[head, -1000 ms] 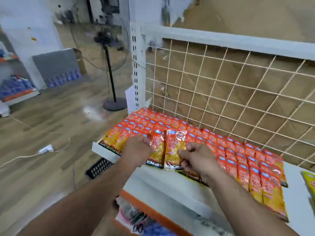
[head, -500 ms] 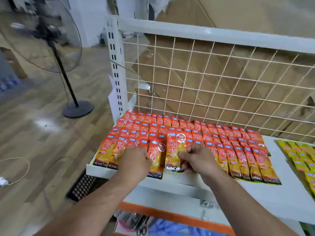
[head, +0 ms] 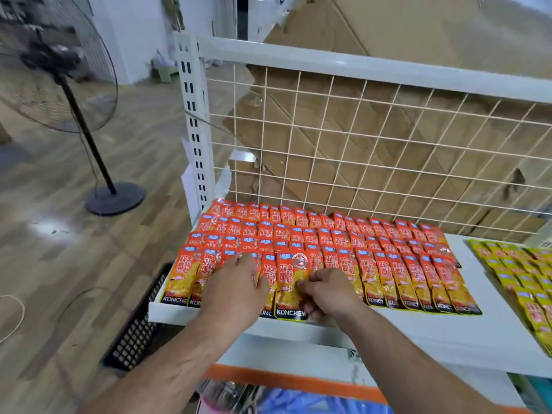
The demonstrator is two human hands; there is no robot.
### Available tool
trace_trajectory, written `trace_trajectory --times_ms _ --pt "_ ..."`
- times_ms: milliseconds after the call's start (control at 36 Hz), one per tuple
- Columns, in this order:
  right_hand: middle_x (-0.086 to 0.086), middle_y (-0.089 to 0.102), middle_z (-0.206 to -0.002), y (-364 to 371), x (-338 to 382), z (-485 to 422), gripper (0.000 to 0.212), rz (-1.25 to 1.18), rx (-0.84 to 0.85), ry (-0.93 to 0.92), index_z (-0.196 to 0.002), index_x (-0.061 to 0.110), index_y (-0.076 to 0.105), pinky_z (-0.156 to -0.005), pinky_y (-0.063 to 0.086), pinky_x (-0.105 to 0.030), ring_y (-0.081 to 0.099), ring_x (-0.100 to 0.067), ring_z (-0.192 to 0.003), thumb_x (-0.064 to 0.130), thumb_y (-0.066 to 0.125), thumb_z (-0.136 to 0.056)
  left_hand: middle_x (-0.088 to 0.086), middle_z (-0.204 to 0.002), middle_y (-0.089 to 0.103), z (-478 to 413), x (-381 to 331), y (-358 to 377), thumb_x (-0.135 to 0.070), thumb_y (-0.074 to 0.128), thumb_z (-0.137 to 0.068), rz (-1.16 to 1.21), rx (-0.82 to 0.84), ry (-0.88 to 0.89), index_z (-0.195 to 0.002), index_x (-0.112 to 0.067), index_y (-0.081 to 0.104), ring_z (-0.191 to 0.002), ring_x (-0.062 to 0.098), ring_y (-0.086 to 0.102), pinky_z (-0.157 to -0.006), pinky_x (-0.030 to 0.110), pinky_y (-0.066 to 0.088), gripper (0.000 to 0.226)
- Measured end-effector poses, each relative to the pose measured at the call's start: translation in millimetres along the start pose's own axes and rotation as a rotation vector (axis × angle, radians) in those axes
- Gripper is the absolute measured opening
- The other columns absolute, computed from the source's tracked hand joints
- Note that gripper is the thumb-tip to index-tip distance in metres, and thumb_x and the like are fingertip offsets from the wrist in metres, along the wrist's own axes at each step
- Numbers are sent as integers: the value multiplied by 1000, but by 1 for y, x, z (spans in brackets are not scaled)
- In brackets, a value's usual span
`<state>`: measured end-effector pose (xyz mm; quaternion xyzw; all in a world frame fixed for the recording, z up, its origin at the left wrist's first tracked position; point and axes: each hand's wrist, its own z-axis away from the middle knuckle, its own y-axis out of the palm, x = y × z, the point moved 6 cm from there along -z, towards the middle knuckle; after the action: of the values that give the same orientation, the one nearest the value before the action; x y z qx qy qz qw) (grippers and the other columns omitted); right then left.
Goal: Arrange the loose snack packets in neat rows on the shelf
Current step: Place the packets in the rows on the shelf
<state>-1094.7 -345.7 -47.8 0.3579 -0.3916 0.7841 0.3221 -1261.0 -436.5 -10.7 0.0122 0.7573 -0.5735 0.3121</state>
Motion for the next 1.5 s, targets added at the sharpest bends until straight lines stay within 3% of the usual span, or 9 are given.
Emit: trace_trajectory --times_ms 167,278,389,667,750,833,1028,1278,1500 --pt "-3 59 -42 -3 5 -2 30 346 -109 -83 -64 8 62 -37 37 -17 57 -15 -35 24 67 -89 -4 -102 61 0 -2 -1 -36 60 -89 -31 -99 147 -107 -20 65 -97 19 51 -83 36 47 25" --pt "-6 66 -61 -5 12 -2 35 582 -179 -150 -69 6 67 -48 42 -26 63 -20 -59 36 65 -86 -6 -107 62 0 0 1 -40 58 -90 -58 -72 157 -113 -22 66 -102 18 48 -91 36 45 30" --pt "-1 60 -62 -2 13 -1 34 655 -229 -177 -70 13 63 -45 33 -26 58 -20 -61 42 63 -87 -7 -112 61 1 0 2 -42 55 -91 -52 -56 165 -117 -24 65 -107 16 47 -96 34 43 33" --pt "3 61 -77 -14 13 15 26 690 -330 -247 -86 20 56 -57 41 -30 60 -23 -75 46 61 -87 -8 -99 65 4 -17 16 -44 54 -82 -90 -72 223 -103 -24 69 -98 20 55 -84 39 48 33" --pt "3 63 -91 -22 10 23 29 794 -404 -402 -95 22 62 -64 45 -33 60 -26 -86 48 53 -85 -10 -111 64 6 -35 25 -46 50 -82 -88 -55 303 -111 -27 67 -107 18 55 -90 37 42 38" --pt "-3 69 -112 -34 -1 32 60 959 -497 -541 -111 21 70 -78 54 -42 63 -32 -101 58 47 -70 -12 -139 51 7 -57 40 -46 48 -88 -77 48 374 -133 -32 54 -132 15 39 -111 37 25 48" --pt "-3 58 -139 -95 -47 50 76 1085 -483 -369 -131 27 59 -98 48 -53 55 -33 -125 70 44 -70 -11 -160 21 22 -118 71 -53 38 -94 -181 210 466 -151 -38 24 -148 15 10 -121 42 0 61" --pt "-4 65 -128 -202 -112 102 67 962 -616 -302 -122 25 67 -91 54 -50 62 -32 -114 64 51 -70 -8 -162 17 66 -225 120 -59 29 -94 -204 286 569 -152 -37 24 -150 17 9 -120 43 -2 63" --pt "-2 50 -147 -310 -182 159 77 948 -582 -236 -140 29 53 -108 40 -48 45 -30 -135 71 37 -77 -7 -156 34 128 -340 161 -65 11 -79 -146 251 626 -145 -34 42 -145 18 24 -119 43 7 80"
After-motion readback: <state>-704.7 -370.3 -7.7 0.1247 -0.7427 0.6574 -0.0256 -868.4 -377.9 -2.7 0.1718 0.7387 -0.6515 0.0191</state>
